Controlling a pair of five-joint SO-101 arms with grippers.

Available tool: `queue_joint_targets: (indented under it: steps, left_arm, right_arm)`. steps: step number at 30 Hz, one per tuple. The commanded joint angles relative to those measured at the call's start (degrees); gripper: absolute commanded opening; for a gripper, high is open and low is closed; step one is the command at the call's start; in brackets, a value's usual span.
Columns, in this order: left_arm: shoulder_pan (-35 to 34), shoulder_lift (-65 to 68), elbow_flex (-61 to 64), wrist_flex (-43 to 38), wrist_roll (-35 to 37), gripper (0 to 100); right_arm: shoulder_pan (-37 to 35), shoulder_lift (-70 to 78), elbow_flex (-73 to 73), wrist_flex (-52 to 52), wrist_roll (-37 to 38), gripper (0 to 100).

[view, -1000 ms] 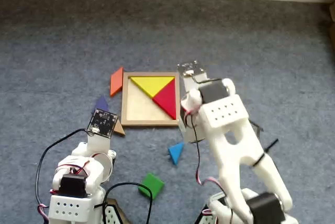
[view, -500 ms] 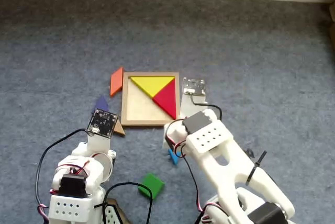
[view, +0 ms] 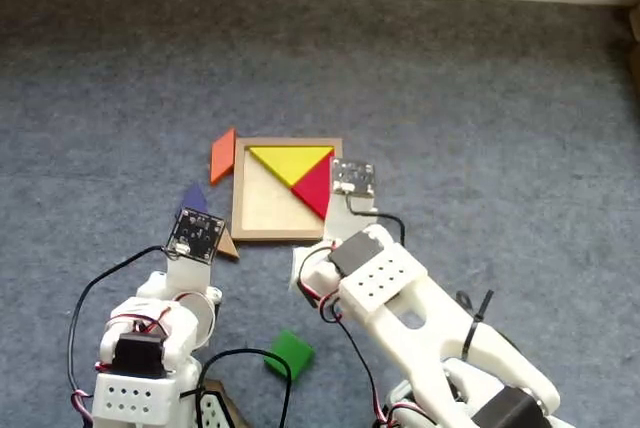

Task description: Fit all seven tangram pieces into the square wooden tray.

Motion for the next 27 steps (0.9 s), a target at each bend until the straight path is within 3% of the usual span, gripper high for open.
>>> queue_joint_targets:
  steps: [1, 13, 27]
  left_arm:
    - [-0.66, -0.22, 1.19, 0.26, -0.44, 1]
    - [-0.66, -0.22, 1.19, 0.26, -0.44, 1]
    - [-0.66, -0.22, 1.19, 0.26, -0.44, 1]
  right_arm:
    - [-0.75, -1.89, 2.59, -6.02, -0.7, 29.2]
    - [-0.48, -1.45, 5.58, -11.91, -0.7, 29.2]
    - [6.29, 20.26, -3.82, -12.0, -0.53, 29.2]
